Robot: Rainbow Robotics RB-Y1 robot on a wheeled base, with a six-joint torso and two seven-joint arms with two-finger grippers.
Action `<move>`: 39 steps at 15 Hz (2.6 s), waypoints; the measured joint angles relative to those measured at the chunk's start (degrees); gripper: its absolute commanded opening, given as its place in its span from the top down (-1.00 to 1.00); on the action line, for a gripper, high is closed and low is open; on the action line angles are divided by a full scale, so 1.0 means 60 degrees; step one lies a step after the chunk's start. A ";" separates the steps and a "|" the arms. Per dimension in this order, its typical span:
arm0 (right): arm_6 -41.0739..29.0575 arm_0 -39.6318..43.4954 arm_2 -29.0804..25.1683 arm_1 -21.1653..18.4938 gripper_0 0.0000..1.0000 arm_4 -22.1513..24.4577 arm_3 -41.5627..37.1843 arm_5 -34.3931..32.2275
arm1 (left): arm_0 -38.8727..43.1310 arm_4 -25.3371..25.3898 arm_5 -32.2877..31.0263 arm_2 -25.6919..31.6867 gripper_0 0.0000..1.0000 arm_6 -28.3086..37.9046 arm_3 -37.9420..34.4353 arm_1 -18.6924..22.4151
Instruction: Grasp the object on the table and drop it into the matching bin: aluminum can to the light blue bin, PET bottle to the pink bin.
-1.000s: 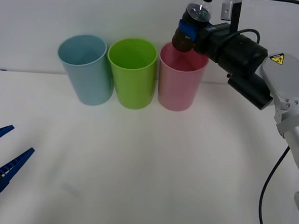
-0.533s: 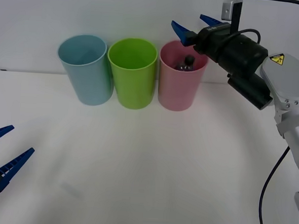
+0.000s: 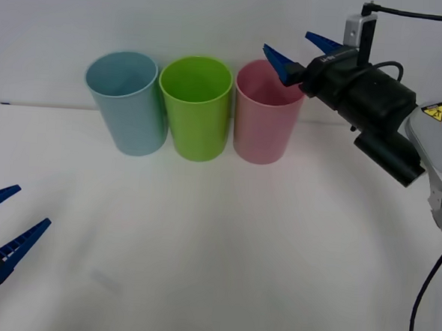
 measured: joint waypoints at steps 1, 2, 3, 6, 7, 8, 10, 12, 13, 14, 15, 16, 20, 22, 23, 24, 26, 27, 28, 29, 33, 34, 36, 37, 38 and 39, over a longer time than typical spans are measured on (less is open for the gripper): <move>-0.0005 0.0267 0.0000 -0.0158 -1.00 -0.0102 -0.0338 -0.0003 | 0.0000 0.0000 0.0000 0.0000 -1.00 0.0000 0.0000 0.0000; 0.0000 0.0585 0.0000 -0.0347 -1.00 -0.0230 -0.0730 -0.0016 | 0.0000 0.0000 0.0000 0.0000 -1.00 0.0001 0.0000 0.0000; 0.0002 0.0895 0.0000 -0.0526 -1.00 -0.0357 -0.1089 -0.0022 | 0.0000 0.0000 0.0000 0.0000 -1.00 0.0000 0.0000 0.0000; 0.0063 0.2076 -0.0017 -0.1177 -1.00 -0.0804 -0.2322 -0.0017 | 0.0000 0.0000 0.0000 0.0000 -1.00 0.0001 0.0000 0.0000; 0.0084 0.2451 -0.0080 -0.1351 -1.00 -0.0891 -0.2685 -0.0017 | 0.0000 0.0000 0.0000 0.0000 -1.00 0.0000 0.0000 0.0000; 0.0116 0.2848 -0.0175 -0.1519 -1.00 -0.0957 -0.3045 -0.0020 | 0.0000 0.0000 0.0000 0.0000 -1.00 0.0000 0.0000 0.0000; 0.0197 0.3625 -0.0334 -0.1794 -1.00 -0.1136 -0.3671 -0.0028 | 0.0000 0.0000 0.0000 0.0000 -1.00 0.0000 0.0000 0.0000; 0.0328 0.4513 -0.0609 -0.1946 -1.00 -0.1257 -0.4253 -0.0143 | 0.0000 0.0000 0.0000 0.0000 -1.00 0.0001 0.0000 0.0000; 0.0402 0.4894 -0.0813 -0.1954 -1.00 -0.1262 -0.4460 -0.0330 | 0.0000 0.0000 0.0000 0.0000 -1.00 0.0000 0.0000 0.0000; 0.0488 0.5237 -0.1014 -0.1955 -1.00 -0.1269 -0.4639 -0.0528 | 0.0001 0.0000 0.0000 0.0000 -1.00 0.0000 0.0000 0.0000; 0.0597 0.5618 -0.1205 -0.1955 -1.00 -0.1281 -0.4808 -0.0750 | 0.0001 0.0000 0.0000 0.0000 -1.00 0.0001 0.0000 0.0000; 0.0709 0.5961 -0.1359 -0.1956 -1.00 -0.1295 -0.4936 -0.0946 | 0.0000 0.0000 0.0000 0.0000 -1.00 0.0000 0.0000 0.0000; 0.1275 0.7010 -0.1776 -0.1945 -1.00 -0.1519 -0.5325 -0.1428 | 0.0000 0.0000 0.0000 0.0000 -1.00 0.0000 0.0000 0.0000; 0.2079 0.7480 -0.1929 -0.1930 -1.00 -0.1831 -0.5358 -0.1599 | 0.0000 0.0000 0.0000 0.0000 -1.00 0.0000 0.0000 0.0000; 0.2399 0.7705 -0.2017 -0.1923 -1.00 -0.1971 -0.5353 -0.1736 | 0.0000 0.0000 0.0000 0.0000 -1.00 0.0001 0.0000 0.0000; 0.2664 0.7923 -0.2120 -0.1915 -1.00 -0.2106 -0.5352 -0.1870 | 0.0000 0.0000 0.0000 0.0000 -1.00 0.0001 0.0000 0.0000; 0.3150 0.8328 -0.2272 -0.1913 -1.00 -0.2370 -0.5351 -0.2046 | 0.0000 0.0000 0.0000 0.0000 -1.00 0.0000 0.0000 0.0000; 0.3401 0.8570 -0.2330 -0.1908 -1.00 -0.2492 -0.5350 -0.2120 | 0.0000 0.0000 0.0000 0.0000 -1.00 0.0000 0.0000 0.0000; 0.3639 0.8785 -0.2395 -0.1895 -1.00 -0.2590 -0.5340 -0.2190 | 0.0000 0.0000 0.0000 0.0000 -1.00 0.0000 0.0000 0.0000; 0.3784 0.8959 -0.2450 -0.1880 -1.00 -0.2678 -0.5304 -0.2285 | 0.0000 0.0000 0.0000 0.0000 -1.00 0.0000 0.0000 0.0000; 0.3975 0.9182 -0.2970 -0.1321 -1.00 -0.2719 -0.4537 -0.3726 | 0.0000 0.0000 0.0000 0.0000 -1.00 0.0000 0.0000 0.0000; 0.4026 0.9182 -0.3092 -0.1218 -1.00 -0.2702 -0.4325 -0.4093 | 0.0000 0.0000 0.0000 0.0000 -1.00 0.0000 0.0000 0.0000; 0.4148 0.9182 -0.3342 -0.0999 -1.00 -0.2672 -0.3885 -0.4771 | 0.0000 0.0000 0.0000 0.0000 -1.00 0.0000 0.0000 0.0000; 0.4241 0.9182 -0.3508 -0.0859 -1.00 -0.2662 -0.3638 -0.5192 | 0.0000 0.0000 0.0000 0.0000 -1.00 0.0000 0.0000 0.0000; 0.4323 0.9182 -0.3639 -0.0751 -1.00 -0.2660 -0.3433 -0.5549 | 0.0000 0.0000 0.0000 0.0000 -1.00 0.0001 0.0000 0.0000; 0.4414 0.9182 -0.3731 -0.0664 -1.00 -0.2661 -0.3234 -0.5867 | 0.0000 0.0000 0.0000 0.0000 -1.00 0.0000 0.0000 0.0000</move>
